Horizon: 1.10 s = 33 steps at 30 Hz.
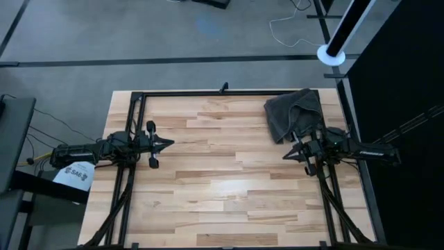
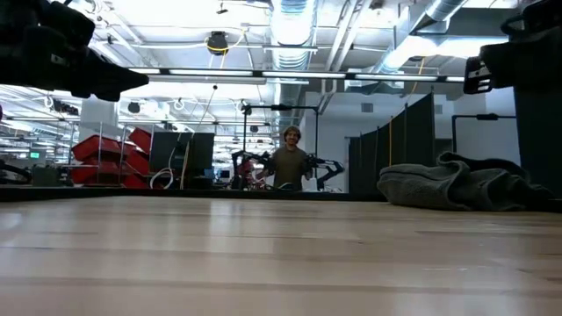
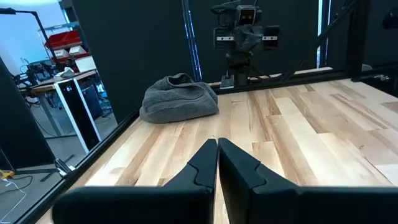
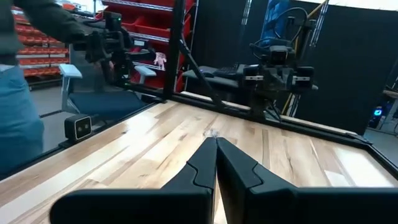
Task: Roll towel
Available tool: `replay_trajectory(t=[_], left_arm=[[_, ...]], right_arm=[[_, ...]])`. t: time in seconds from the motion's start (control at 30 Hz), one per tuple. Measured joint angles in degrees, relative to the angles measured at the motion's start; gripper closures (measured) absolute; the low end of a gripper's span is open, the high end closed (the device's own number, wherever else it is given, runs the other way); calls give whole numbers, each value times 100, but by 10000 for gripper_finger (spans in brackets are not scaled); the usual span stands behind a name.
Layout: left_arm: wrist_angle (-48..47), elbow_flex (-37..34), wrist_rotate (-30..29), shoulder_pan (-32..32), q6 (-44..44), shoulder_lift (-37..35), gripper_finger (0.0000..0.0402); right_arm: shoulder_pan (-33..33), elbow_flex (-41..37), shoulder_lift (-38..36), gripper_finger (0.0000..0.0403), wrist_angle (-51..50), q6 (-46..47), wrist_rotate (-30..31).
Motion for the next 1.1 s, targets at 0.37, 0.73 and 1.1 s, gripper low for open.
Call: replay_trajectory(t=[0.37,0.73,1.1], left_arm=[[23,-1,-2,1,-10,0,402],[666,-21,-56,12,-4062,0,402],[252,-14,-55,32,-4908,0,402]], right_arm=[[7,0,2,403,2,-12,2],[2,2,2,403,-1,-6,189],[-124,2,3,403,-19,-111,701]])
